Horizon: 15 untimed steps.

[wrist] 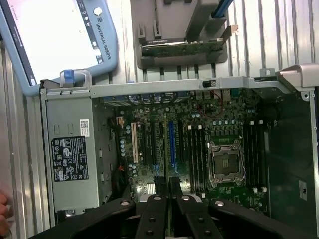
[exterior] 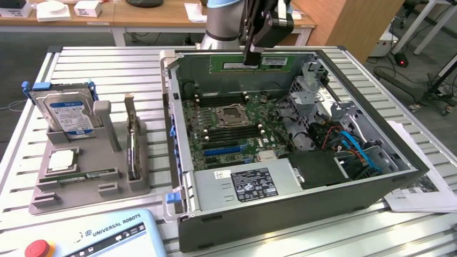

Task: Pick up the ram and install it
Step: 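Pick up the ram and move it above insertion slot, then insert the ram into the slot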

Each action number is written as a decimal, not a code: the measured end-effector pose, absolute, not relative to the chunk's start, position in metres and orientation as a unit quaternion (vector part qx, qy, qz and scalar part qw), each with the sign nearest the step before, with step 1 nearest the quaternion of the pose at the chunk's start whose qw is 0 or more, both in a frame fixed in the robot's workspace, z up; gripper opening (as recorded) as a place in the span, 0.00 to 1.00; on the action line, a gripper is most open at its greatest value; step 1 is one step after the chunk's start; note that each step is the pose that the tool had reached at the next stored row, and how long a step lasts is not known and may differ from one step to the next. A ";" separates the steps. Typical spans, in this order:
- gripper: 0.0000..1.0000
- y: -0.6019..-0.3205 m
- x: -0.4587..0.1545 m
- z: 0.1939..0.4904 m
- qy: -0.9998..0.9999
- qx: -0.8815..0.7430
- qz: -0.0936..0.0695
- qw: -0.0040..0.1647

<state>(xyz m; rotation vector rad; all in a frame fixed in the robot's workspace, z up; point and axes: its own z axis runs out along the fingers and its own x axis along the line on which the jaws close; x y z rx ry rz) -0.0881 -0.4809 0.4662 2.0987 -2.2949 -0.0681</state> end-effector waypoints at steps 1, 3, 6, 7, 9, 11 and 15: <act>0.13 -0.481 -0.088 0.466 -0.738 0.675 -0.022 0.016; 0.13 -0.481 -0.088 0.466 -0.738 0.675 -0.022 0.015; 0.13 -0.481 -0.088 0.466 -0.738 0.675 -0.022 0.015; 0.13 -0.481 -0.088 0.466 -0.738 0.675 -0.022 0.015; 0.13 -0.481 -0.088 0.466 -0.738 0.675 -0.022 0.015; 0.13 -0.481 -0.088 0.466 -0.738 0.675 -0.022 0.015; 0.13 -0.481 -0.086 0.466 -0.738 0.675 -0.022 0.015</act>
